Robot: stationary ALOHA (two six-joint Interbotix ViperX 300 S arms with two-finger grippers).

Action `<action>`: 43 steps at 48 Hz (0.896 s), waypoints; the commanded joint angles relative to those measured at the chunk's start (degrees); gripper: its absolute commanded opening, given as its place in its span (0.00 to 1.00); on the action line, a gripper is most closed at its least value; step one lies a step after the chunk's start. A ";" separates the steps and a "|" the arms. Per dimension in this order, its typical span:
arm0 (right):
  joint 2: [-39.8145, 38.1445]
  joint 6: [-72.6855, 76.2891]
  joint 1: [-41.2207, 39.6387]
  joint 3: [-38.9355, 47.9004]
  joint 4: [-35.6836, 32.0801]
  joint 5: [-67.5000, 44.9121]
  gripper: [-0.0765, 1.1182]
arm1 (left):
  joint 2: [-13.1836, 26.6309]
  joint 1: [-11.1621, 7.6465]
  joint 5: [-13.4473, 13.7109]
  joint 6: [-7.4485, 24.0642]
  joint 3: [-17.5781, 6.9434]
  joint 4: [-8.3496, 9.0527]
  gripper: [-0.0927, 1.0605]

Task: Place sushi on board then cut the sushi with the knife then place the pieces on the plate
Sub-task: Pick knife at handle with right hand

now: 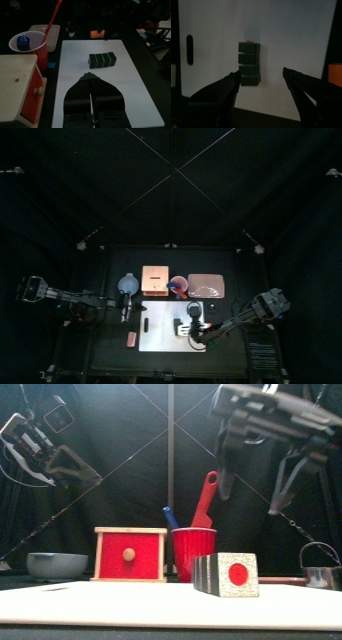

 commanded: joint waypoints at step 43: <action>-12.13 -81.74 -20.39 -15.38 5.54 8.79 0.87 | -0.18 0.09 -0.18 -0.09 -0.70 -1.76 0.07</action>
